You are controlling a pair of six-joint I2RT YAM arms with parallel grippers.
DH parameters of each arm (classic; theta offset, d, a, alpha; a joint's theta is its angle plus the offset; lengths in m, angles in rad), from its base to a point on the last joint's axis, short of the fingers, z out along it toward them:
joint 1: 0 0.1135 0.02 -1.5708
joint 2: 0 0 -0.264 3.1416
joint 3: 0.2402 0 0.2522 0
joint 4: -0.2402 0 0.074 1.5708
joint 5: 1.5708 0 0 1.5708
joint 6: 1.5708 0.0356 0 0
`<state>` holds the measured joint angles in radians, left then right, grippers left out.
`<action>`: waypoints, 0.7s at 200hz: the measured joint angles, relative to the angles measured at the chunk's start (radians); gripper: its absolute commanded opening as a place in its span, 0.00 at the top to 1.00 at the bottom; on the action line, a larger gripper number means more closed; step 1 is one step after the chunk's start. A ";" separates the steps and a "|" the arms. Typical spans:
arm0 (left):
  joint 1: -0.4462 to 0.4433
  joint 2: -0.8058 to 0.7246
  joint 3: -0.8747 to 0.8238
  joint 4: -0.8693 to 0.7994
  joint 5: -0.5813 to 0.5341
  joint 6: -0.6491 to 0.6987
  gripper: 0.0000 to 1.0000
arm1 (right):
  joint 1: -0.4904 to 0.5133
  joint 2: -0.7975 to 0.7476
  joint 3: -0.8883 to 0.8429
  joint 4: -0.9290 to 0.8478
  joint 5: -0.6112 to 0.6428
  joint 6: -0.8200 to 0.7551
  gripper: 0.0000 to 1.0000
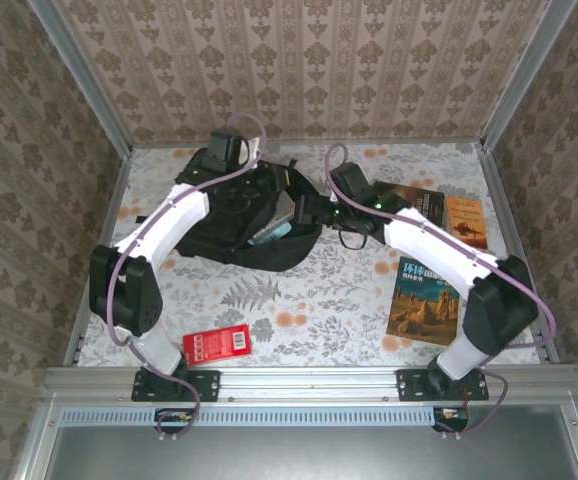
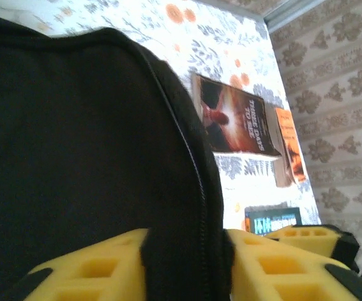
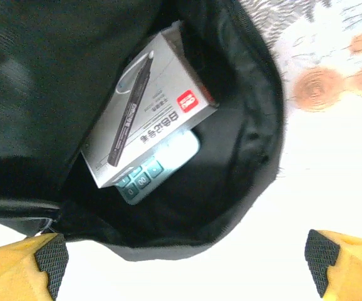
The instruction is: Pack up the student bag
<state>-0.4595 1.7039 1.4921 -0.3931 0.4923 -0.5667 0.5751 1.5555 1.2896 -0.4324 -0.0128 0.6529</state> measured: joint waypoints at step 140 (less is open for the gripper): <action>0.055 -0.770 -0.547 -0.534 -0.405 -0.219 0.00 | 0.138 -0.198 -0.201 -0.017 0.114 -0.124 0.00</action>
<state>-0.4049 0.9337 0.9451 -0.9276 0.0872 -0.7860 0.7132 1.3579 1.0885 -0.4496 0.1013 0.5289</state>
